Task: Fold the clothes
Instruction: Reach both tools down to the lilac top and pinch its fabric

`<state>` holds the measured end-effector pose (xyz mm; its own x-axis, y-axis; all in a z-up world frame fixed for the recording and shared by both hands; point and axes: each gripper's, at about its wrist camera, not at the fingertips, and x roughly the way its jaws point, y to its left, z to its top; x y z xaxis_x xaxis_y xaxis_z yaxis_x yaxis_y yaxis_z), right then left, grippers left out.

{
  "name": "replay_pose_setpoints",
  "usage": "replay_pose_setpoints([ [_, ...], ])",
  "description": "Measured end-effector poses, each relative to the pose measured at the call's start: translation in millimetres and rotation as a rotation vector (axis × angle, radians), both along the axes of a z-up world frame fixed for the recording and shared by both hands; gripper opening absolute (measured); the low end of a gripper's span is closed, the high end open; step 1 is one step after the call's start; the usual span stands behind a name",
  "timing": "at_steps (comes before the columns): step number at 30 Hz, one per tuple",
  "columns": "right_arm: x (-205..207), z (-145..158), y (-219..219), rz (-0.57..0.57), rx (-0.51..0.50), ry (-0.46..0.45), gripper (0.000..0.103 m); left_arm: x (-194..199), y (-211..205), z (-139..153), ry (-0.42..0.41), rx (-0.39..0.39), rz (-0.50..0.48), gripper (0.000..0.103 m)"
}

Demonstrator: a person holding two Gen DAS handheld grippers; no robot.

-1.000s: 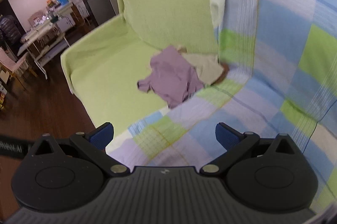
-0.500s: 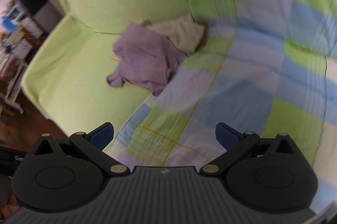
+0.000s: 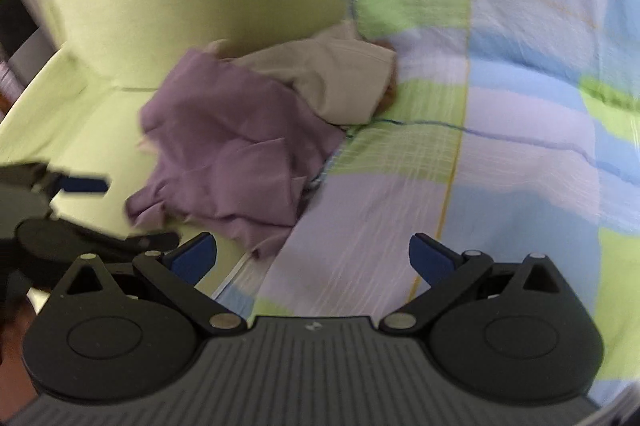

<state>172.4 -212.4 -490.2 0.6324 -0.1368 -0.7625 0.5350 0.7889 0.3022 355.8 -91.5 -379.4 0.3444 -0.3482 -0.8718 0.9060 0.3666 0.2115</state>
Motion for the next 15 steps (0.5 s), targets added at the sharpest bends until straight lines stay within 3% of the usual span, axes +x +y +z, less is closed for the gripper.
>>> replay_pose_setpoints([
  [2,0.4,-4.3,-0.3,-0.013,0.015,-0.012,0.102,17.3,-18.4,-11.1,0.002,0.024,-0.092,0.076],
  [5,1.1,-10.7,-0.8,-0.033,0.036,-0.030,0.102,33.5,-33.1,-27.6,0.049,0.037,-0.131,0.068],
  [11,2.3,-23.5,-1.9,-0.074,0.080,-0.065,0.102,52.5,-41.7,-57.2,0.182,0.058,-0.139,0.067],
  [13,2.8,-27.8,-2.2,-0.087,0.094,-0.077,0.102,55.6,-37.3,-63.3,0.201,0.031,-0.145,0.065],
  [14,3.0,-29.9,-2.4,-0.094,0.102,-0.083,0.102,57.2,-35.4,-64.5,0.213,0.015,-0.148,0.055],
  [15,3.2,-32.1,-2.5,-0.100,0.109,-0.089,0.102,57.9,-34.1,-63.1,0.222,0.004,-0.153,0.035],
])
